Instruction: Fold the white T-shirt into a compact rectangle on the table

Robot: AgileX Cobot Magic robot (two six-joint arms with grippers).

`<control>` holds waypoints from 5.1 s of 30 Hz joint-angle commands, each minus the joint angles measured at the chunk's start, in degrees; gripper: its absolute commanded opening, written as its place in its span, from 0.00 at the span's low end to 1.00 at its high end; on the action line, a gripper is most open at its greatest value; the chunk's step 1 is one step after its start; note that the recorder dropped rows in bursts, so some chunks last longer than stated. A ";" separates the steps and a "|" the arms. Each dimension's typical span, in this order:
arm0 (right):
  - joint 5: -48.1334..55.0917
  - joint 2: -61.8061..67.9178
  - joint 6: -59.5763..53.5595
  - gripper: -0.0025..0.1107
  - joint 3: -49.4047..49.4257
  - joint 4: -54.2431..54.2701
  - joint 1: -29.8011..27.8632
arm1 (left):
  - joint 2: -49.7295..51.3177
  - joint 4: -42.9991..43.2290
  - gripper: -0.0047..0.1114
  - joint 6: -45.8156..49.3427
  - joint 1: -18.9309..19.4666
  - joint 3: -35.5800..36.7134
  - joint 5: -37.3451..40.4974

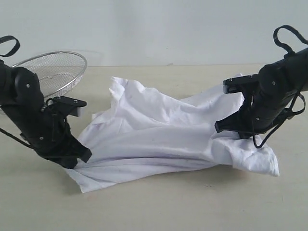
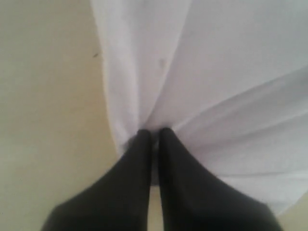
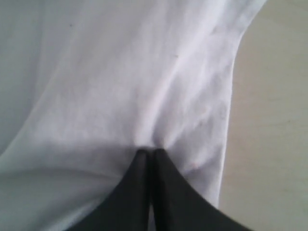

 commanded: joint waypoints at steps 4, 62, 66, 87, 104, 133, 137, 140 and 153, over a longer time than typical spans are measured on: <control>5.53 2.33 -0.35 0.02 2.23 -2.96 -1.32 | -6.23 -1.86 0.08 7.55 1.27 0.86 -4.27; 14.28 -26.04 -21.77 0.02 9.45 13.91 -3.50 | -13.00 -22.97 0.08 25.58 1.60 1.27 -4.39; 7.77 -26.59 -19.80 0.02 15.77 13.91 -3.50 | -15.74 -30.86 0.08 26.39 1.59 9.13 -14.18; 0.40 -26.59 -36.47 0.03 23.75 37.94 -14.79 | -1.74 -77.96 0.08 65.17 25.16 11.57 25.07; -4.25 -25.65 -37.02 0.40 23.75 45.47 -14.79 | -1.74 -66.36 0.54 53.57 22.79 11.57 13.30; -2.00 -15.79 -40.88 0.40 17.79 51.51 -14.79 | 2.23 -69.64 0.54 50.96 20.79 10.98 12.40; -0.93 -14.03 -42.98 0.40 17.00 53.56 -14.79 | 3.47 -70.07 0.54 50.96 20.79 10.98 12.40; -0.86 -13.42 -43.45 0.40 17.00 53.96 -14.79 | 4.58 -71.08 0.54 50.96 20.79 10.98 12.66; -0.72 -13.42 -46.49 0.40 17.00 56.60 -14.79 | 6.36 -73.87 0.54 52.99 18.07 9.89 14.36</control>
